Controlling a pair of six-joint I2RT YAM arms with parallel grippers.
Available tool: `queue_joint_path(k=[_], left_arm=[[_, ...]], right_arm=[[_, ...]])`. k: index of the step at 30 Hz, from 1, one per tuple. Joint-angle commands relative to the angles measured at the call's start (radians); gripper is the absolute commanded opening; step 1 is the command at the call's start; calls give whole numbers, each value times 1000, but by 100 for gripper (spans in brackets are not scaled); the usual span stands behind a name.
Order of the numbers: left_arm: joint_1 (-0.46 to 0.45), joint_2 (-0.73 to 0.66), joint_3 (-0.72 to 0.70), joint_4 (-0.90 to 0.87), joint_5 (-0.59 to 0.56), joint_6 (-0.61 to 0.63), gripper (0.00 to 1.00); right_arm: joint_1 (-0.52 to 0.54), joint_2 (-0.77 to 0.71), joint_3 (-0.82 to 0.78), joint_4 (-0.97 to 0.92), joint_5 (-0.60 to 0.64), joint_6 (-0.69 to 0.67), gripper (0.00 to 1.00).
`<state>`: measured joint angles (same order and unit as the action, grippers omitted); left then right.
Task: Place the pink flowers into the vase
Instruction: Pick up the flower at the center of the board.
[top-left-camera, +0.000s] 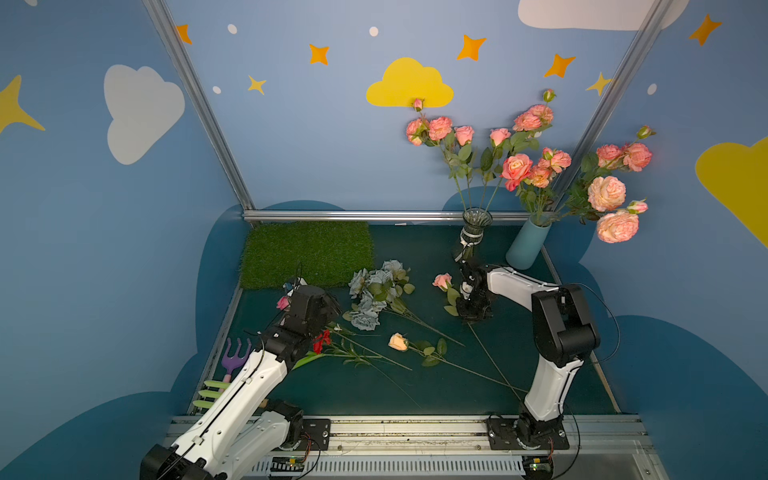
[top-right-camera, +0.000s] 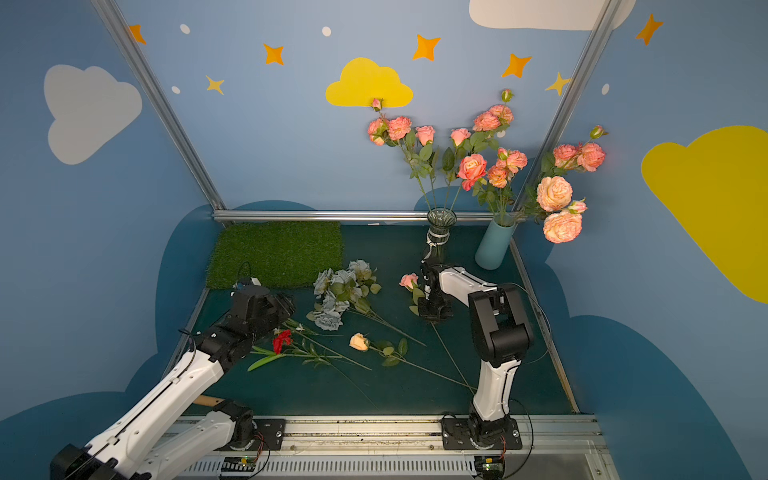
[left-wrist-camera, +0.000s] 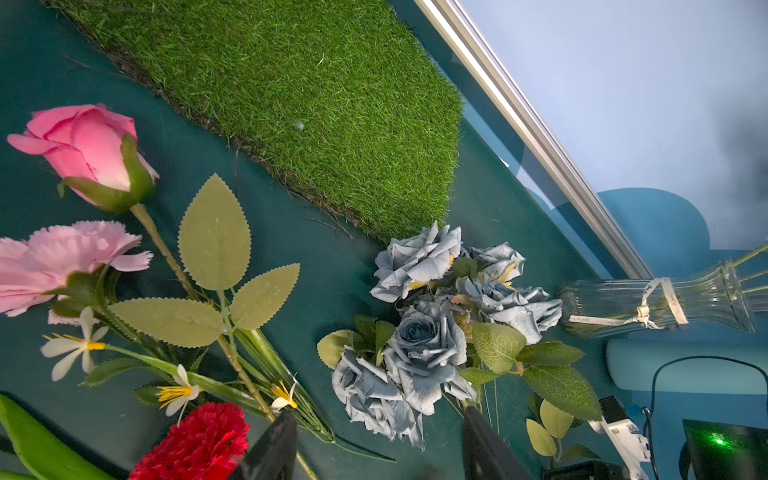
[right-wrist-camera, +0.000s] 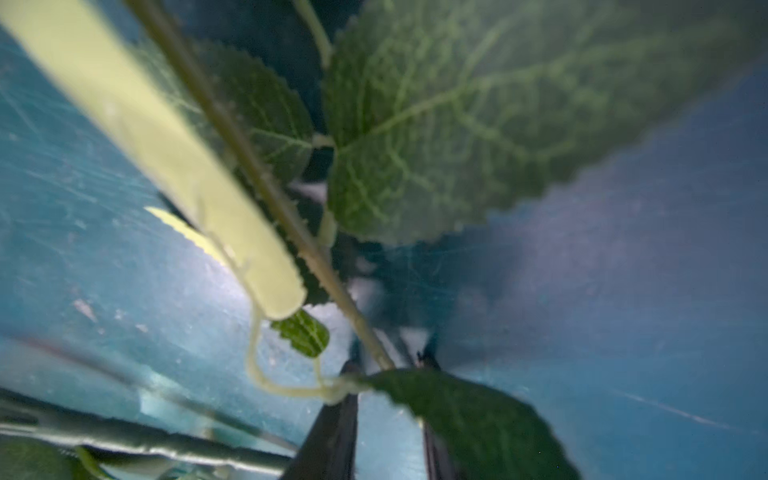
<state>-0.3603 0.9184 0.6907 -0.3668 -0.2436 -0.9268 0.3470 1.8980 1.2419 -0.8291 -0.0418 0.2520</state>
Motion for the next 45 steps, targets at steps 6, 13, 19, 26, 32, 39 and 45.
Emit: queue_joint_path(k=[6,13,19,26,32,39,45], left_arm=[[4,-36,-6,-20,-20,16,64],[9,-60,-10,-27,-22,14,64],[14,-82,-17,-36,-26,18,64],[20,-87,-17,-33,-17,23,64],[20,-92,-24,-22,-11,23,64],[21,-88,-22,-18,-6,26,64],[21,-87,-24,-15,-7,25,64]], right_arm=[[8,53,26,-6,-10,-22,20],[55,106,82,-43,37,-41,8],[103,116,112,-48,100,-72,0],[211,76,146,-17,242,-137,0],[252,30,207,31,363,-180,0],[251,-77,316,111,438,-249,0],[250,-195,375,214,461,-328,0]])
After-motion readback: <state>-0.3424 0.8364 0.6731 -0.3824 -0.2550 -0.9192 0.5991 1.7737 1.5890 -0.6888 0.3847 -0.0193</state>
